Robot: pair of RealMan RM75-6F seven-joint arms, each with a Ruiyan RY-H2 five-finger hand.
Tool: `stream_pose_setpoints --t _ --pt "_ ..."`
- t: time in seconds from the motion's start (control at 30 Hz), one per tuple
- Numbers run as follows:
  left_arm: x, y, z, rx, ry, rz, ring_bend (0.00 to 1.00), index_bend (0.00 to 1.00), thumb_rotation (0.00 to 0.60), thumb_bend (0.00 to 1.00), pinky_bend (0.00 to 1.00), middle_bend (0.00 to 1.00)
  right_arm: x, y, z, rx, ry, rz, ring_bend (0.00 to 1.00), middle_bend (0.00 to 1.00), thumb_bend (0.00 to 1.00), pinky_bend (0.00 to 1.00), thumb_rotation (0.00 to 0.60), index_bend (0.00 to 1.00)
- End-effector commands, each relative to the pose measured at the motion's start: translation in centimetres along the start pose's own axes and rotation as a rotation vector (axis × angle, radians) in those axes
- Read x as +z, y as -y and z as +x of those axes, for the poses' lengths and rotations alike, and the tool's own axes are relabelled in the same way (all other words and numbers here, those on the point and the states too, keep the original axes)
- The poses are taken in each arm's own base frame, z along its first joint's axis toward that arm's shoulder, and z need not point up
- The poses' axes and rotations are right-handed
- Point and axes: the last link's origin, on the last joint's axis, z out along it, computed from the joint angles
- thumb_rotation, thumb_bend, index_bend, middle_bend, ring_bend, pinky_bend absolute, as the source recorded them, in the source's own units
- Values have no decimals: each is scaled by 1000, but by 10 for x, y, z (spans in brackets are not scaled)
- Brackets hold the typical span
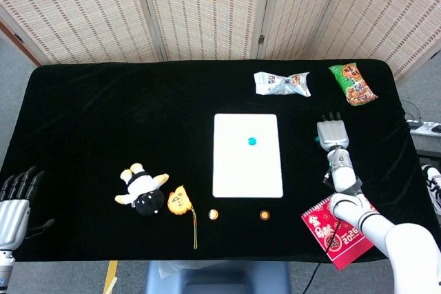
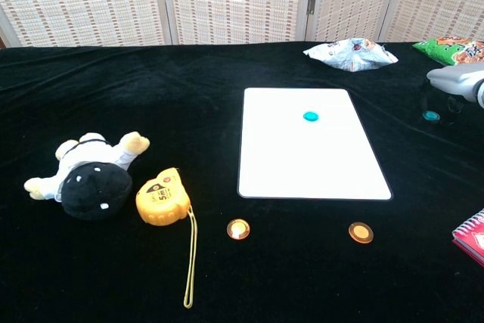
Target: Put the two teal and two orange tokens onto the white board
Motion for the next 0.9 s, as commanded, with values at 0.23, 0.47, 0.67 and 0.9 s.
stream_pose_setpoints --t 0.23,0.47,0.67,0.9 --pt "1 0 -2 -1 5 0 0 0 600 135 0 0 2 2 0 -17 -1 -4 29 158 270 0 600 470" --pt "2 0 -1 -3 5 1 0 0 600 135 0 0 -4 4 13 13 -38 38 32 168 270 0 600 483" --pt "4 -1 1 -6 -5 -4 0 0 600 135 0 0 -22 24 34 28 -76 151 30 169 270 0 600 482" --pt "2 -1 1 -8 -6 -6 0 0 600 135 0 0 -34 73 45 43 -66 257 28 163 271 0 600 483"
